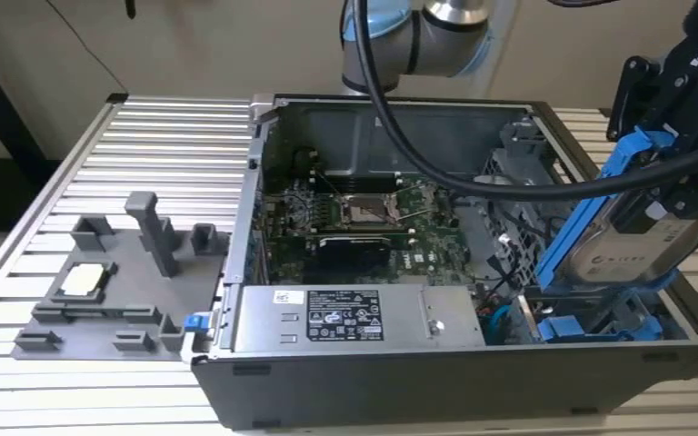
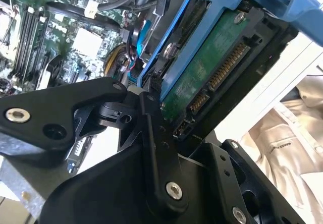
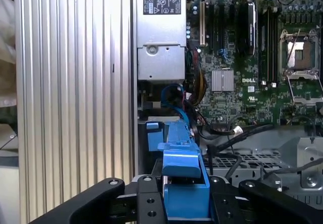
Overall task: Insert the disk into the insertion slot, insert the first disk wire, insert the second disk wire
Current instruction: 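Insert the disk into the insertion slot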
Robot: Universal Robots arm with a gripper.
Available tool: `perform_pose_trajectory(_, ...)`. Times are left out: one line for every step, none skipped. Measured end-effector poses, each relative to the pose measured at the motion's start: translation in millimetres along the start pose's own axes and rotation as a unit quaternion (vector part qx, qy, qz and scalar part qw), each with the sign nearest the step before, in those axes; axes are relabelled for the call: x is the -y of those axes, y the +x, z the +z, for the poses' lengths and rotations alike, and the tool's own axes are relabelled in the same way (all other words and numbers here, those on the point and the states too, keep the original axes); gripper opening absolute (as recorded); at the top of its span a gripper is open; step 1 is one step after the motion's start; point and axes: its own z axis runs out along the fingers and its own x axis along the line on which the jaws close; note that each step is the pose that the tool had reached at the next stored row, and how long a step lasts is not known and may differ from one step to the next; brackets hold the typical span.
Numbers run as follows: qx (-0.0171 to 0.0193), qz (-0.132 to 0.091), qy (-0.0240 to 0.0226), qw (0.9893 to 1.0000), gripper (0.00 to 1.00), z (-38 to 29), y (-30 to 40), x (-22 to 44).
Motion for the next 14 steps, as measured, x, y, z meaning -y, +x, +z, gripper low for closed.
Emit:
perform_pose_trajectory(0.0, 0.0, 0.0, 1.0, 0.33, 1.0, 0.0, 0.1)
perform_pose_trajectory(0.0, 0.0, 0.0, 1.0, 0.33, 2.0, -0.1, 0.2)
perform_pose_trajectory(0.0, 0.0, 0.0, 1.0, 0.33, 3.0, -0.1, 0.3)
perform_pose_trajectory(-0.0001, 0.0, 0.0, 1.0, 0.33, 3.9, -0.1, 0.4)
perform_pose_trajectory(0.0, 0.0, 0.0, 1.0, 0.33, 5.0, -0.1, 0.6)
perform_pose_trajectory(0.0, 0.0, 0.0, 1.0, 0.33, 5.9, -0.1, 0.6)
perform_pose_trajectory(0.0, 0.0, 0.0, 1.0, 0.33, 6.8, -0.2, 0.8)
perform_pose_trajectory(0.0, 0.0, 0.0, 1.0, 0.33, 7.7, -0.2, 0.9)
perform_pose_trajectory(0.0, 0.0, 0.0, 1.0, 0.33, 8.5, -0.2, 1.0)
perform_pose_trajectory(0.0, 0.0, 0.0, 1.0, 0.33, 9.3, -0.3, 1.1)
perform_pose_trajectory(0.0, 0.0, 0.0, 1.0, 0.33, 10.2, -0.3, 1.2)
perform_pose_trajectory(0.0, 0.0, 0.0, 1.0, 0.33, 11.0, -0.3, 1.3)
perform_pose_trajectory(0.0, 0.0, 0.0, 1.0, 0.33, 12.0, -0.3, 1.4)
perform_pose_trajectory(0.0, 0.0, 0.0, 1.0, 0.33, 12.8, -0.3, 1.5)
